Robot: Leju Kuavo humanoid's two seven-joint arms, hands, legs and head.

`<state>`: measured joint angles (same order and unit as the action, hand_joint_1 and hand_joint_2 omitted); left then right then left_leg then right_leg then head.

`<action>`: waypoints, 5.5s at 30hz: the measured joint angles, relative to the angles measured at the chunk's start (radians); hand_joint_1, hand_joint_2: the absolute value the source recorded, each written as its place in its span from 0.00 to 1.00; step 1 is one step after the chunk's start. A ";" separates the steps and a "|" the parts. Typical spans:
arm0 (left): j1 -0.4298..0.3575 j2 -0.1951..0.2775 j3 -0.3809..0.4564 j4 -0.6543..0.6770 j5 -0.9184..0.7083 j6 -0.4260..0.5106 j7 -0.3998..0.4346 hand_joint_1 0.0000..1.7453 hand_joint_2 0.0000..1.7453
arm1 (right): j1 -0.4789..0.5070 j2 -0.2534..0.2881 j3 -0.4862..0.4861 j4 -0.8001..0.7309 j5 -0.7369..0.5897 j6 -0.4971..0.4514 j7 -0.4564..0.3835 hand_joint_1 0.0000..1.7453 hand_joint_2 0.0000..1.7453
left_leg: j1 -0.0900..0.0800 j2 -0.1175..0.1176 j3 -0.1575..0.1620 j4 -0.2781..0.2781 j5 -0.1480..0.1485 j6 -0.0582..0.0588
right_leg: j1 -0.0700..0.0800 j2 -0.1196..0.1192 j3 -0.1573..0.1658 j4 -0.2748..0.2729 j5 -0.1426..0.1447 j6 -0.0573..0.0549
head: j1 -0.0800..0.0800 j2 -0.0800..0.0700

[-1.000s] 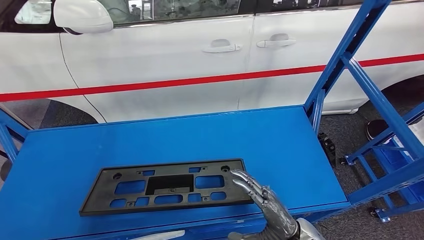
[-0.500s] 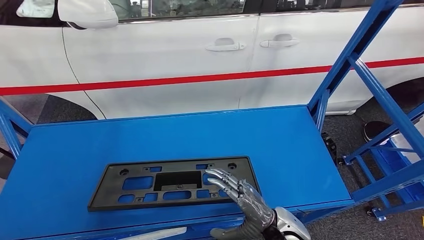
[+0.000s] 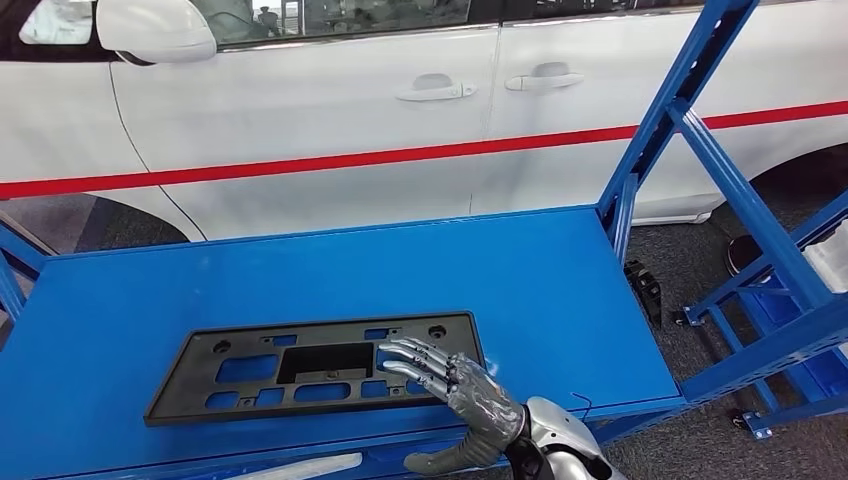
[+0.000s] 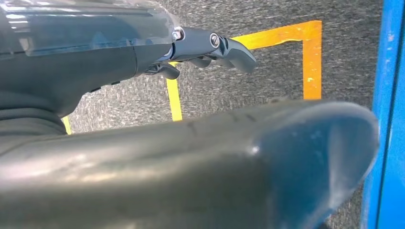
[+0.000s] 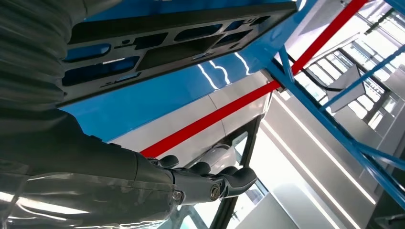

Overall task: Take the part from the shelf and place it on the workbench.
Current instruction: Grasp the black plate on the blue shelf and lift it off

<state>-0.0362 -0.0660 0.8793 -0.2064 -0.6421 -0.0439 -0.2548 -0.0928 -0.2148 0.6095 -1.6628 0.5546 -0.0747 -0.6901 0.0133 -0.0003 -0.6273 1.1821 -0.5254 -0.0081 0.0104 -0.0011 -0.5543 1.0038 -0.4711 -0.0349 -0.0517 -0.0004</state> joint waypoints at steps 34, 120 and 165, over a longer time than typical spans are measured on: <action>0.001 -0.015 0.025 0.000 -0.029 0.023 0.019 0.00 0.00 | -0.103 -0.064 0.194 0.167 0.553 -0.392 0.239 0.00 1.00 | -0.003 -0.002 0.066 -0.158 0.051 0.009 | 0.002 -0.001 -0.010 0.014 -0.003 0.010 | 0.000 0.000; -0.016 -0.045 0.085 0.000 -0.142 0.024 0.012 0.00 0.00 | -0.300 -0.131 0.406 0.301 0.249 -0.432 0.206 0.00 1.00 | -0.004 -0.016 -0.078 0.116 -0.066 -0.022 | -0.028 -0.030 -0.002 -0.002 -0.001 0.009 | 0.000 0.000; -0.036 -0.034 0.093 0.000 -0.205 -0.014 -0.018 0.00 0.00 | -0.330 -0.139 0.486 0.327 0.432 -0.545 0.296 0.00 1.00 | -0.009 -0.026 0.055 -0.187 0.087 0.038 | -0.034 -0.014 -0.112 0.257 -0.134 0.052 | 0.000 0.000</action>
<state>-0.0727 -0.1004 0.9719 -0.2064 -0.8475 -0.0583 -0.2731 -0.4226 -0.3540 1.0957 -1.3360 0.9862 -0.6201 -0.3943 0.0045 -0.0262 -0.5723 0.9948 -0.4380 0.0301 -0.0231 -0.0147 -0.6665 1.2603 -0.6051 0.0174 -0.0515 -0.0004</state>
